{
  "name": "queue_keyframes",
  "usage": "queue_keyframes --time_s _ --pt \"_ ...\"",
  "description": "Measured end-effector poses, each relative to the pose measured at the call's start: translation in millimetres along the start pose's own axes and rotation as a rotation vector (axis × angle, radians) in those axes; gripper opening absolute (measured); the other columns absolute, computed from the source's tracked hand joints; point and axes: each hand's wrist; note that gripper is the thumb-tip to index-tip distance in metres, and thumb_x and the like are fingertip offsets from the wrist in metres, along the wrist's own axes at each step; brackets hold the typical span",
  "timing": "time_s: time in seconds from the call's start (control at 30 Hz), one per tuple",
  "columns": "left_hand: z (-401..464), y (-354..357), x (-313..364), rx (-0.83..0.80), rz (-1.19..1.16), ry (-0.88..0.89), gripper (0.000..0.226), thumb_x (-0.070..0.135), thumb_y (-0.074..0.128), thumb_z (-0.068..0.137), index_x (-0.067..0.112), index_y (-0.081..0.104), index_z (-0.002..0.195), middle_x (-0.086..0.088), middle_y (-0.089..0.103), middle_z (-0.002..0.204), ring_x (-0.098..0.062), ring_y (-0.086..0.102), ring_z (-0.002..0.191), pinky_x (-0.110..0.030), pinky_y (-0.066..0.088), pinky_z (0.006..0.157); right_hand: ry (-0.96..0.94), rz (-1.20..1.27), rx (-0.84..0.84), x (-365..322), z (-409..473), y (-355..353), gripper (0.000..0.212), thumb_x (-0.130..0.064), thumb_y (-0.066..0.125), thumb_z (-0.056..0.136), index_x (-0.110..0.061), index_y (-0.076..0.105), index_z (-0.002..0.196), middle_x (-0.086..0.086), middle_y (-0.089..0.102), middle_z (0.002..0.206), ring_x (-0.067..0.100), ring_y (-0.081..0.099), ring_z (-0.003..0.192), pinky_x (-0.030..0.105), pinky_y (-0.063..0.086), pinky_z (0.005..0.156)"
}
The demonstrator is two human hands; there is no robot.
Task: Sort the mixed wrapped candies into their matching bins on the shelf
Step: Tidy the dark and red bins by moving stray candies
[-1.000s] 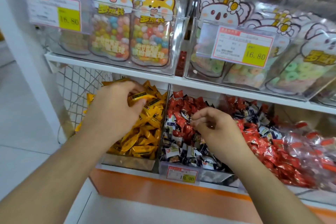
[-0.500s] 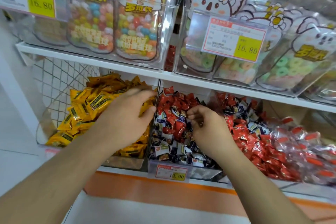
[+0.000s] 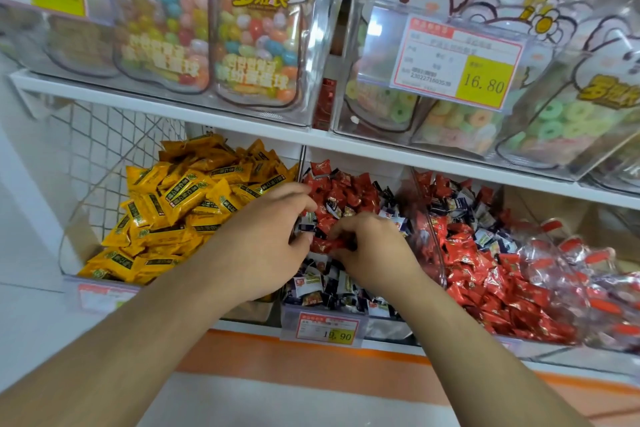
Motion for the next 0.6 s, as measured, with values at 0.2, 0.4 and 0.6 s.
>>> queue_keyframes --time_s 0.2,0.4,0.6 --pt "-1 1 0 -0.005 -0.003 0.005 0.034 0.034 0.058 0.102 0.034 0.054 0.136 0.027 0.026 0.158 -0.002 0.031 0.146 -0.021 0.026 0.117 -0.031 0.015 0.048 2 -2 2 0.024 0.000 0.069 0.083 -0.022 0.077 0.081 -0.007 0.069 0.087 0.012 0.063 0.082 0.035 0.058 0.075" --pt "0 -1 2 0.029 -0.020 0.008 0.030 0.031 0.059 0.102 0.034 0.059 0.132 0.025 0.033 0.155 -0.002 0.036 0.143 -0.018 0.027 0.112 0.024 0.197 0.150 0 -10 -15 0.021 -0.008 0.073 0.090 -0.027 0.078 0.083 -0.015 0.070 0.082 -0.001 0.063 0.077 0.008 0.048 0.065" --pt "3 1 15 0.110 -0.018 0.036 0.025 0.025 0.061 0.100 0.034 0.064 0.124 0.023 0.046 0.145 -0.003 0.044 0.134 -0.013 0.031 0.103 0.076 0.442 0.204 -4 -35 -56 0.022 -0.012 0.074 0.092 -0.031 0.074 0.081 -0.008 0.069 0.078 0.008 0.063 0.073 0.017 0.052 0.062"
Point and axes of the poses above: each hand's wrist, its own z-axis towards the middle knuckle, its own y-axis out of the palm, x = y × z
